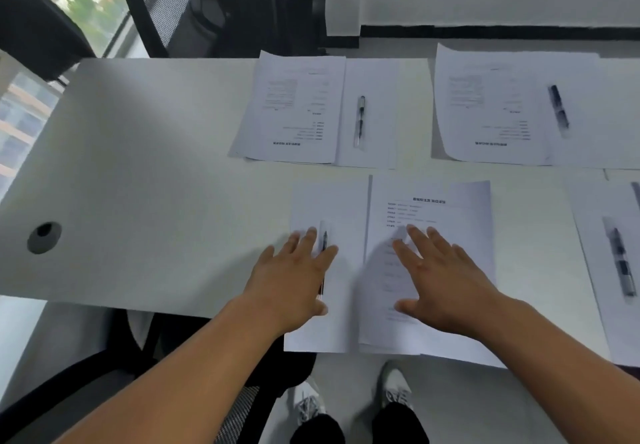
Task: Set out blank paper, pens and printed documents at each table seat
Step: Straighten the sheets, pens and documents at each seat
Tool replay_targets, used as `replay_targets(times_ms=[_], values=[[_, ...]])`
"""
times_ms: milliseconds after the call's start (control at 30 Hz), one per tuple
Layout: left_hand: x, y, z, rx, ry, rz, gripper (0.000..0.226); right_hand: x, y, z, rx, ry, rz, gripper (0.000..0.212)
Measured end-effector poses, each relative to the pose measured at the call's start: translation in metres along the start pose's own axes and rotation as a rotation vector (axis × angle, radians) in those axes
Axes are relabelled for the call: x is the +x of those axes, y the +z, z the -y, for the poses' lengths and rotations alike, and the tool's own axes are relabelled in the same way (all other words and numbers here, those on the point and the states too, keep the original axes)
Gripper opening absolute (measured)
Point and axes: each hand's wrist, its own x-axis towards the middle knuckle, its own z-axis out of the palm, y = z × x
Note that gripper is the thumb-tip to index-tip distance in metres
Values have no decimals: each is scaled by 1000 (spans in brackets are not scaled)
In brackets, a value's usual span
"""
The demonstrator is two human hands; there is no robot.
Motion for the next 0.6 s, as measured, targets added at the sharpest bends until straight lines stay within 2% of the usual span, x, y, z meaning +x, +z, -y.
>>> replay_targets(times_ms=[600], values=[[17,22,1,2,19,-58,112,11,18,-3,81,-35,-66,114]])
